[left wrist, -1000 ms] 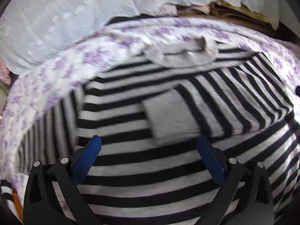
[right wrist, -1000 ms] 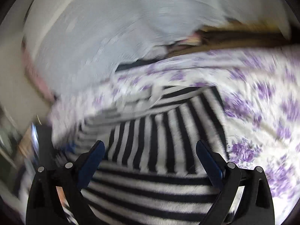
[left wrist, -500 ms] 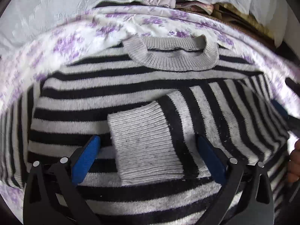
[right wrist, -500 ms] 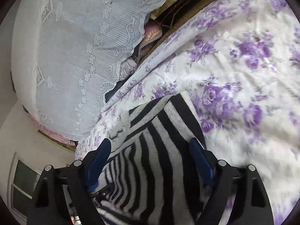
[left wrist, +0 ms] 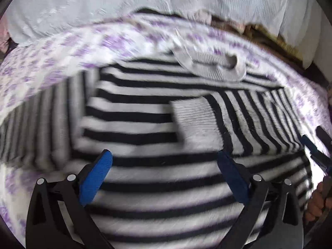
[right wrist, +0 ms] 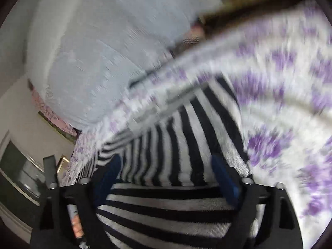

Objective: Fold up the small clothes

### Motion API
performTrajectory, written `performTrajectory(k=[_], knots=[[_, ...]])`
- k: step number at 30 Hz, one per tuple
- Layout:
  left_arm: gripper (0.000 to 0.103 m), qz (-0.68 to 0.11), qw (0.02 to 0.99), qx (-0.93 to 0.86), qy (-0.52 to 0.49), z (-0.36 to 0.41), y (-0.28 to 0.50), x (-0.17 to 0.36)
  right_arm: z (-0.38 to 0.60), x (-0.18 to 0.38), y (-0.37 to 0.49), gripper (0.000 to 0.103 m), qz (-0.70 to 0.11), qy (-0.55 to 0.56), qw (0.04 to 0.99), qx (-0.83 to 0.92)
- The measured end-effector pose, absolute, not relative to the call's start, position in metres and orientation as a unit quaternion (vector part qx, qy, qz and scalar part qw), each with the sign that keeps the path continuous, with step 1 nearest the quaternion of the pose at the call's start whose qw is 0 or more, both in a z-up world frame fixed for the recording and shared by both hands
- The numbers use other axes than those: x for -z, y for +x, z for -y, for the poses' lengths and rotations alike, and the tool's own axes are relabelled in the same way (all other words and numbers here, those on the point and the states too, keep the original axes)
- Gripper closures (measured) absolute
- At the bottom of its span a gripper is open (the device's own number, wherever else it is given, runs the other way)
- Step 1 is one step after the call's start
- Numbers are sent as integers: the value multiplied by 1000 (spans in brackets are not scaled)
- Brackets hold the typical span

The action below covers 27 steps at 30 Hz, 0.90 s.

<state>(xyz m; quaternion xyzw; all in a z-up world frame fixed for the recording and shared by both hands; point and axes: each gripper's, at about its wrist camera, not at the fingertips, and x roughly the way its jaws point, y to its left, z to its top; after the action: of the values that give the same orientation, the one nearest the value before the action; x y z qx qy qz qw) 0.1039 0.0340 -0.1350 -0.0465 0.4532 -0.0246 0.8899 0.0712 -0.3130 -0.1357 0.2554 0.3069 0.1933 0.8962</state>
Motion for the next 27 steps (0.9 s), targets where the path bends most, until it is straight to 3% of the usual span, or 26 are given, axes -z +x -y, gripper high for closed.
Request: performTrajectory(k=[4,14,22,23,24,25,27], knots=[[5,-447,890,-17,-87,-101,68,124,329,130,52,7,-269,259,910,-181],[5,-393,819,-53,-414,-269,21,161,383,173,63,7,-261,434,847,-160],[6,-346,805,-66,-477,-311,58,166,376,174,67,7,-268,409,859,-153],[13,-340,809,-72,-474,-314,59,165,375,174,67,7,-269,407,859,-152],[29,-339,812,-79,-469,-316,60,165,375,174,68,7,-271,404,861,-151],[37,-341,812,-88,-466,-320,61,168,374,174,68,7,-272,401,862,-151],[64,-342,806,-95,-473,-327,58,173,369,172,70,7,-276,391,865,-147]])
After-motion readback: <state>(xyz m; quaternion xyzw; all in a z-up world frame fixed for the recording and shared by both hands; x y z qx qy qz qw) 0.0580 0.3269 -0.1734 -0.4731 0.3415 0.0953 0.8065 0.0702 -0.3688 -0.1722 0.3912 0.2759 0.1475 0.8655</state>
